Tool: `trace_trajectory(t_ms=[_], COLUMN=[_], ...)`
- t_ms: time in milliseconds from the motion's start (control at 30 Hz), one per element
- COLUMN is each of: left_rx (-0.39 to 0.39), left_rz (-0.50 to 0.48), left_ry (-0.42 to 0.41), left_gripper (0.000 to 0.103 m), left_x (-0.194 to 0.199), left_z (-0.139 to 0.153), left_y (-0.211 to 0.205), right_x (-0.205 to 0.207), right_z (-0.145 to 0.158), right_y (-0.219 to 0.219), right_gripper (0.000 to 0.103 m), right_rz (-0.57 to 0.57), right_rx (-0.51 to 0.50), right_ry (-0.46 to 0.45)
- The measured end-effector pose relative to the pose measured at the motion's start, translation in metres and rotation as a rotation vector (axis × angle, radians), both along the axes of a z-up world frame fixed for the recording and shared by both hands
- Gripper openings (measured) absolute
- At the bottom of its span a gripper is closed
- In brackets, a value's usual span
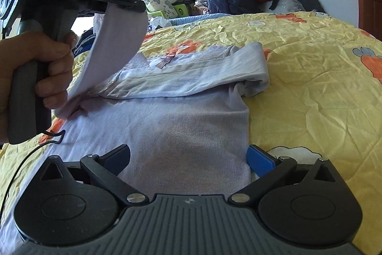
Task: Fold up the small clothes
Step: 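Lift the sleeve and carry it across the shirt body with the left gripper, then lower the held sleeve onto the first folded sleeve with the left gripper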
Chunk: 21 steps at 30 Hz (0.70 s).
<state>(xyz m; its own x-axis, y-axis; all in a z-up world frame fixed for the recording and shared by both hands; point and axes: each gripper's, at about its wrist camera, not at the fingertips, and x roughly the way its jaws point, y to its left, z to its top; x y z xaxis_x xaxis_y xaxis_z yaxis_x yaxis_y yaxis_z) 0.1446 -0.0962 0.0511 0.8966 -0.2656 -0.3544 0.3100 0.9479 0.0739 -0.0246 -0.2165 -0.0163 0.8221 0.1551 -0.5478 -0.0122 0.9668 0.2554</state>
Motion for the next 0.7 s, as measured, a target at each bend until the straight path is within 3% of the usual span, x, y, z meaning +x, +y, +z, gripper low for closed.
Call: trace_trajectory(t_ms=[200,700], left_rx=[-0.011,0.056], left_rz=[-0.001,-0.097], left_ry=[0.058,0.041], left_gripper=[0.008,0.008], left_x=[0.006,0.003], left_z=[-0.013,-0.007], left_y=[-0.003,-0.055], right_x=[-0.002,-0.002], right_z=[0.000,0.000], right_y=[-0.003,-0.001], right_gripper=[0.103,0.103], right_rz=[0.001,-0.001], right_rx=[0.026,0.023], right_ry=[-0.008,-0.007])
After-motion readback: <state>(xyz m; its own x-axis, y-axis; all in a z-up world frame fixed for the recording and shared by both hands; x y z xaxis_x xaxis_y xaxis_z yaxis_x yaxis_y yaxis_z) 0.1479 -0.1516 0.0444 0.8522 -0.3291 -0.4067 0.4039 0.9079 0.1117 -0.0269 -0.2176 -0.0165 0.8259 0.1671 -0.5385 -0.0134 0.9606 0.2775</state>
